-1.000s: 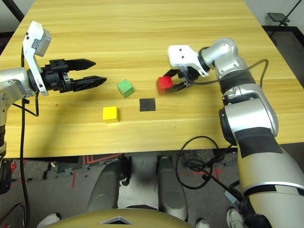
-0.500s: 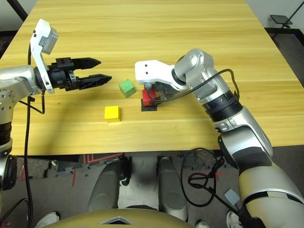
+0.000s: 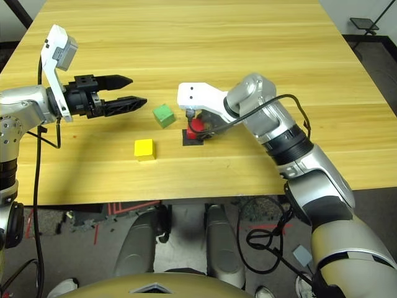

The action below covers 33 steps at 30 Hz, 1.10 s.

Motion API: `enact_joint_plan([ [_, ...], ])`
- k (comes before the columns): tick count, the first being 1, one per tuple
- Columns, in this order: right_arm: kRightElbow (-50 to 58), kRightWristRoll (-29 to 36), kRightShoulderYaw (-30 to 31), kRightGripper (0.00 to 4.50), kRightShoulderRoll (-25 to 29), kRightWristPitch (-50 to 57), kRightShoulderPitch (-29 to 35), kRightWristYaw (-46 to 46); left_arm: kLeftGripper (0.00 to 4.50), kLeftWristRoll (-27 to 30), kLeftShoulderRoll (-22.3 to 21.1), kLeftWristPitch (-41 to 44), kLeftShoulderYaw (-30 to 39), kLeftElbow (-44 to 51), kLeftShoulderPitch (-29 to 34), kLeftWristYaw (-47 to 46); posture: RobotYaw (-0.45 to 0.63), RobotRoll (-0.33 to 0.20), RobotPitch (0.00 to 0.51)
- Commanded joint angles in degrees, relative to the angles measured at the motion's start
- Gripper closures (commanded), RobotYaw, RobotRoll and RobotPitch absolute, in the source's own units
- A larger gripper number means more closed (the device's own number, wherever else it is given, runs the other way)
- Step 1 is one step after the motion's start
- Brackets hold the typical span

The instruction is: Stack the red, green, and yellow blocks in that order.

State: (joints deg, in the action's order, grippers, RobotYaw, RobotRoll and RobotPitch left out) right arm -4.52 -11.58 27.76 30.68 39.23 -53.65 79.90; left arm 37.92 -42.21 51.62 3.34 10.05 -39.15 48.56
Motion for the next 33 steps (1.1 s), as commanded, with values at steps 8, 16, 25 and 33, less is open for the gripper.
enact_joint_plan([
  [8, 1.67, 3.39, 0.47, 2.11, 0.51, -0.25, 1.27, -1.86, 0.00, -0.70, 0.43, -0.45, -0.56, 0.28, -0.26, -0.14, 0.28, -0.013, 0.233],
  [16, 0.25, 5.61, -0.11, 0.79, 0.84, -4.96, 2.20, -1.77, 0.00, -1.86, 0.81, -1.61, -0.84, -0.25, -0.34, -0.05, 0.27, -0.008, 0.232],
  [25, -13.29, 22.16, -19.70, 0.05, 3.67, -13.01, -3.44, 1.79, 0.00, -8.25, -0.38, -3.04, -5.73, -0.72, -1.29, -0.71, 0.25, -0.004, 0.230],
  [33, -23.17, 24.57, -25.91, 0.05, 12.56, -23.19, -0.53, 5.55, 0.00, -13.08, -0.10, -1.54, -13.17, -1.00, -2.83, 1.02, 0.18, 0.001, 0.227],
])
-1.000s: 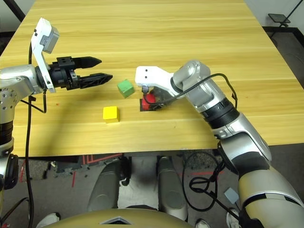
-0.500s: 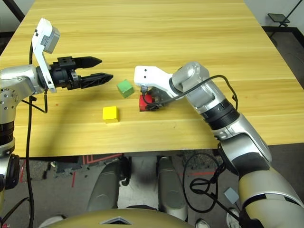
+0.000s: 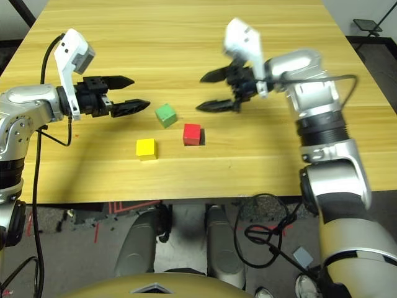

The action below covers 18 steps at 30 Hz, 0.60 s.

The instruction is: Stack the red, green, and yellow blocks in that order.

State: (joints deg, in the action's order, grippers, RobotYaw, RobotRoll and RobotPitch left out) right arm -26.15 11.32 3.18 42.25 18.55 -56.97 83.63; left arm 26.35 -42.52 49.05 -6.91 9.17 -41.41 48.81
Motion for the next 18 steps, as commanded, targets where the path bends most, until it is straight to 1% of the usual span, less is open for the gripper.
enact_joint_plan([
  [1, -0.96, 2.74, -1.85, 0.05, 1.25, -2.26, 3.98, 2.68, 0.00, -2.07, 0.30, 1.64, -4.35, -0.20, -0.87, 1.12, 0.17, 0.001, 0.227],
  [6, 5.12, 8.14, -3.01, 0.05, 0.44, 2.33, 7.92, 4.23, 0.00, -3.61, 1.80, 2.11, -8.41, -1.31, -2.44, 2.71, 0.13, 0.013, 0.228],
  [10, 10.28, 11.04, -2.86, 0.05, -0.21, 3.93, 11.05, 4.03, 0.00, -6.64, 3.37, 3.10, -11.85, -4.86, -4.82, 2.34, 0.10, 0.017, 0.229],
  [15, 14.07, 12.14, -2.66, 0.05, -0.20, 5.84, 12.73, 1.72, 0.00, -9.95, 6.75, 2.78, -11.46, -10.69, -6.96, -0.86, 0.09, 0.020, 0.227],
  [18, 15.43, 12.70, -2.63, 0.05, -0.20, 6.69, 13.15, 0.76, 0.00, -10.95, 7.76, 2.74, -11.16, -12.12, -7.46, -1.21, 0.09, 0.023, 0.225],
])
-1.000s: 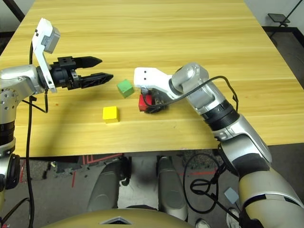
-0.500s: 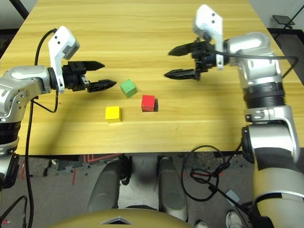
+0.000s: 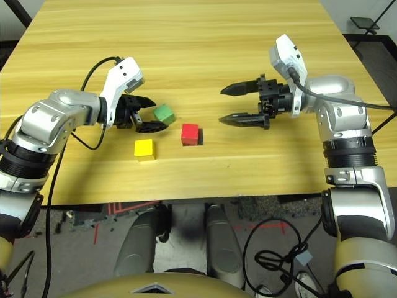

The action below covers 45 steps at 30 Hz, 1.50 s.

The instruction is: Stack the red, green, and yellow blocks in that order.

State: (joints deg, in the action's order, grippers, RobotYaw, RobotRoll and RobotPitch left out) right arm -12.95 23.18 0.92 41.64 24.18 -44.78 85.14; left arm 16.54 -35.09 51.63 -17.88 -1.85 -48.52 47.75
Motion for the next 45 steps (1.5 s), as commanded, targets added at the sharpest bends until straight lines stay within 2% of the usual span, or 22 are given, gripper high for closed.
enact_joint_plan([
  [1, 2.59, 0.99, -0.36, 0.05, 0.40, 1.35, 1.04, -1.17, 0.00, -1.44, 0.34, 0.10, -0.33, -1.24, -0.37, 0.13, 0.08, 0.024, 0.224],
  [13, 4.28, 2.14, -0.09, 0.05, 0.05, 2.94, 1.09, -3.84, 0.00, -2.84, 2.05, 2.74, -0.65, 0.26, 2.20, -0.67, 0.08, 0.032, 0.227],
  [17, 4.65, 2.27, 0.08, 0.00, -0.20, 3.25, 1.25, -4.41, 0.92, -2.99, 3.56, 2.91, 0.37, 0.17, 2.11, -1.94, 0.08, 0.035, 0.229],
  [21, 4.58, 2.29, 0.19, 0.00, -0.35, 3.20, 1.48, -4.90, 2.29, -2.02, 5.00, 3.75, 1.22, 1.37, 1.78, -2.20, 0.09, 0.036, 0.228],
  [22, 4.49, 2.24, 0.16, 0.00, -0.30, 3.21, 1.57, -5.07, 2.45, -1.75, 4.78, 4.30, 1.30, 2.19, 1.47, -1.83, 0.09, 0.036, 0.228],
  [28, 3.72, 1.68, 0.20, 0.00, 1.08, 2.13, 4.03, -4.26, 2.45, 2.03, 0.46, 7.31, 1.35, 9.89, -3.20, 4.71, 0.10, 0.053, 0.225],
  [34, 1.82, 0.86, 0.31, 0.00, 1.22, -0.30, 6.88, -3.97, 2.45, 7.00, -4.68, 10.80, -2.25, 17.61, -7.80, 12.99, 0.10, 0.071, 0.225],
  [39, 0.64, 0.53, 0.33, 0.00, 1.09, -1.30, 6.88, -4.02, 2.45, 7.48, -3.19, 10.02, -4.69, 17.61, -8.41, 13.70, 0.09, 0.073, 0.228],
  [45, 1.70, 0.92, -0.25, 0.00, 1.52, -0.87, 7.70, -4.33, 2.45, 2.82, 0.35, 0.51, -8.54, 10.33, -8.96, 14.41, 0.06, 0.068, 0.233],
])
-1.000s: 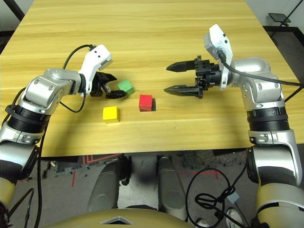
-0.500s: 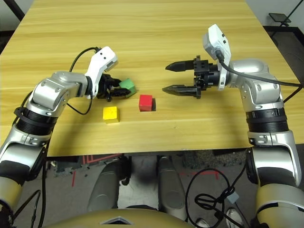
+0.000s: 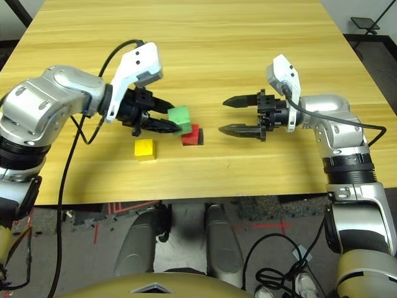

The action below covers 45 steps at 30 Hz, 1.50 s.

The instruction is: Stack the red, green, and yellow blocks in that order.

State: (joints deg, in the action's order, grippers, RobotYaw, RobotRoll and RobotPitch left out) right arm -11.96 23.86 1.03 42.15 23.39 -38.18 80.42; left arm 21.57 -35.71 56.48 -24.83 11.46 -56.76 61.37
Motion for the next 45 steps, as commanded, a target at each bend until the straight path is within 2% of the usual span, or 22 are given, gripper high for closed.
enact_joint_plan([
  [1, 1.03, 0.36, -0.52, 0.00, 1.14, 0.11, 1.35, 0.27, 2.45, -2.86, 1.51, -6.10, -1.87, -4.35, -0.88, 1.29, 0.05, 0.065, 0.234],
  [4, 1.90, 0.67, -0.99, 0.00, 1.51, 0.53, 2.08, -0.20, 2.45, -4.84, 2.94, -11.39, -2.24, -8.45, -1.24, 2.39, 0.03, 0.062, 0.237],
  [11, 3.63, 1.53, -1.60, 0.00, 2.40, 1.35, 3.26, -1.02, 2.45, -8.06, 3.57, -16.18, -2.66, -12.33, -0.76, 5.17, 0.01, 0.059, 0.243],
  [24, 3.46, 1.73, -1.72, 0.00, 2.60, 1.55, 2.98, -1.56, 2.45, -9.14, 4.72, -15.86, -2.50, -10.92, 0.45, 6.41, 0.01, 0.062, 0.252],
  [44, 4.43, 2.22, -1.86, 0.00, 2.49, 2.04, 3.57, -2.66, 2.45, -11.04, 3.92, -15.73, -3.32, -9.73, 2.19, 8.81, 0.01, 0.064, 0.258],
  [45, 4.36, 2.20, -1.85, 0.00, 2.48, 2.01, 3.54, -2.67, 2.10, -10.94, 4.22, -15.89, -2.97, -9.80, 2.27, 8.52, 0.01, 0.064, 0.258],
])
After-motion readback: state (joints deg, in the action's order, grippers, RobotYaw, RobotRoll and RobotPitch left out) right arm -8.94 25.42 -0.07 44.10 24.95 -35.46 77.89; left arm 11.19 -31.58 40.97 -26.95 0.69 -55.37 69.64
